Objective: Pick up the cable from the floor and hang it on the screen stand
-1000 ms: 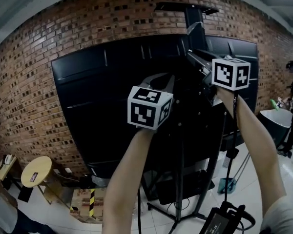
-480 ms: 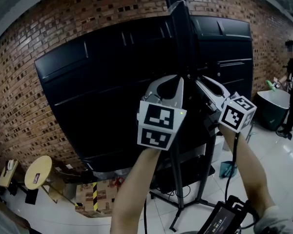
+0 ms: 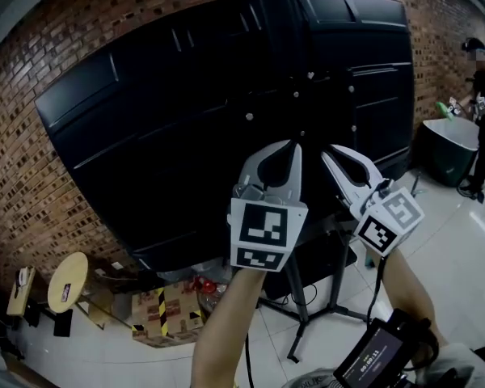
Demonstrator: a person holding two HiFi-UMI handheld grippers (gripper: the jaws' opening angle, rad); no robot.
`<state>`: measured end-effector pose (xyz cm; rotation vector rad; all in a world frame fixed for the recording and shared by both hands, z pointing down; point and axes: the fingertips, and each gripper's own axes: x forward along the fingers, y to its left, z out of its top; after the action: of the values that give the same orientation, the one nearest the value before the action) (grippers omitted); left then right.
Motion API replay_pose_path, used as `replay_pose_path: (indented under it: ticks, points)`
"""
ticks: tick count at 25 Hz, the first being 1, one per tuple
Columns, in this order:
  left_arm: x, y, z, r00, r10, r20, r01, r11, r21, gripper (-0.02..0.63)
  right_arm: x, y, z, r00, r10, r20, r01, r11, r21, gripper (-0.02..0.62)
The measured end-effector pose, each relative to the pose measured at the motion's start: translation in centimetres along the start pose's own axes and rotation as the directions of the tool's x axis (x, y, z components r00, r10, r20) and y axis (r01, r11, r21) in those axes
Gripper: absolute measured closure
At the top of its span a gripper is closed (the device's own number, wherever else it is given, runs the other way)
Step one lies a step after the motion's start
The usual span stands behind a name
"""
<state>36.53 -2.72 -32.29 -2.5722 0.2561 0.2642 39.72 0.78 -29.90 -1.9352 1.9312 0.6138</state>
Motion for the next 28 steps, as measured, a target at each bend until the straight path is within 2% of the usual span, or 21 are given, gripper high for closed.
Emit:
replay_pose_path:
  ticks: [5,8,11,14,17,20,22,26,28]
  points:
    - [-2.3,-1.0,-1.6,1.000,0.014,0.004,-0.014,0.997,-0.077,0.586,-2.3,1.1,-0.6,0.998,0.051,-0.036,-0.052,0.998,-0.019,0.552]
    - [-4.8,-1.8,-2.2,0.998,0.040,0.042,-0.035,0.992,-0.123,0.586,-3.1,3.8,-2.3,0.987,0.140,-0.075,-0.138,0.990,0.023,0.591]
    - [-8.4,-1.9,-2.1,0.992,0.105,0.073,-0.090,0.978,-0.189,0.586,-3.4,7.9,-4.0,0.962,0.242,-0.129,-0.234,0.969,0.074,0.592]
    - [-12.0,-3.0,-4.6,0.987,0.159,0.012,-0.151,0.959,-0.241,0.586,-4.6,11.4,-6.3,0.942,0.285,-0.177,-0.271,0.958,0.097,0.592]
    - [-15.4,-4.5,-8.2,0.983,0.169,-0.069,-0.182,0.940,-0.287,0.586,-6.2,14.6,-9.6,0.924,0.303,-0.234,-0.265,0.947,0.179,0.592]
    - [-19.1,-5.3,-10.9,0.972,0.195,-0.133,-0.230,0.910,-0.345,0.586,-7.7,17.3,-12.7,0.895,0.319,-0.312,-0.239,0.933,0.268,0.594]
    - [-21.4,-5.6,-12.2,0.958,0.220,-0.187,-0.276,0.887,-0.371,0.587,-8.4,18.5,-14.0,0.875,0.317,-0.365,-0.220,0.933,0.284,0.595]
    - [-26.8,-6.7,-15.7,0.907,0.264,-0.328,-0.390,0.821,-0.418,0.586,-10.9,19.8,-16.1,0.861,0.269,-0.432,-0.144,0.943,0.299,0.595]
    - [-28.9,-7.8,-17.2,0.889,0.269,-0.371,-0.425,0.788,-0.445,0.588,-12.4,20.2,-16.9,0.860,0.242,-0.450,-0.104,0.945,0.310,0.595]
